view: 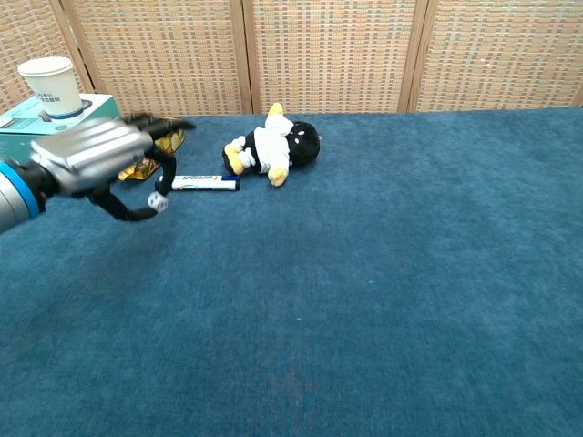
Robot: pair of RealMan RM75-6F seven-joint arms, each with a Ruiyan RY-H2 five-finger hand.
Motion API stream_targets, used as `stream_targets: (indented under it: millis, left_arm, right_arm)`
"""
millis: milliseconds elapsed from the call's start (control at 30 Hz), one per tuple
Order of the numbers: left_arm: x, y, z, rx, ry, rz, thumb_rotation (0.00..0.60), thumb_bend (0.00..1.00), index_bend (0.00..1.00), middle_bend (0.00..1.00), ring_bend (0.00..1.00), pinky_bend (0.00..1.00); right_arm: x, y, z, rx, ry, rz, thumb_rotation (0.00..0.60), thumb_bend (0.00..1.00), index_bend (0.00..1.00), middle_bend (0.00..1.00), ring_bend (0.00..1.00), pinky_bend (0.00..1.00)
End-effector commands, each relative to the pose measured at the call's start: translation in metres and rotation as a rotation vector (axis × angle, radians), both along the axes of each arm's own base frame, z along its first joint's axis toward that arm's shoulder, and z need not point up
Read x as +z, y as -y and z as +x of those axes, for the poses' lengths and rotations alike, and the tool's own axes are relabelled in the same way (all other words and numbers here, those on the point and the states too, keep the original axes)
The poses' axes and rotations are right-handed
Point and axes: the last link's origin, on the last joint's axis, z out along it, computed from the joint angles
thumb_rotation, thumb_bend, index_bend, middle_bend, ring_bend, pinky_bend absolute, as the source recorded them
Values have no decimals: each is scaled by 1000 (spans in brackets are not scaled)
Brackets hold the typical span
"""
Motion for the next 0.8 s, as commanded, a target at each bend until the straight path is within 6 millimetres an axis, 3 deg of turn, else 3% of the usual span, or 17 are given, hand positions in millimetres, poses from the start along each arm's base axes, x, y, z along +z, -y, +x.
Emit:
stream_targets:
  millis: [33,133,200,233,333,400,667,800]
  left_arm:
    - [52,3,27,-58,117,86,600,333,575,0,0,0]
    - [74,7,37,-53,158,108,600,330,575,0,0,0]
    - [87,10,42,-50,174,122,600,310,509,0,0,0]
    - [91,10,43,-51,180,127,600,295,451,0,0,0]
    - [101,13,47,-46,200,129,600,170,94,0,0,0]
    - [105,14,47,-37,210,124,600,117,10,0,0,0]
    - [112,16,39,1,223,122,600,74,0,0,0,0]
    - [124,29,15,74,264,145,600,0,0,0,0,0]
  right_arm:
    - [0,-1,1,3,1,-1,600,133,0,0,0,0]
    - [1,-2,1,6,3,-1,600,132,0,0,0,0]
    - [1,-2,2,8,5,-4,600,133,0,0,0,0]
    - [1,-2,2,8,5,-4,600,133,0,0,0,0]
    - [1,-2,2,8,5,-2,600,135,0,0,0,0]
    - [1,-2,2,9,5,0,600,134,0,0,0,0]
    - [1,-2,2,8,5,0,600,133,0,0,0,0]
    - [2,-2,2,8,9,-1,600,133,0,0,0,0]
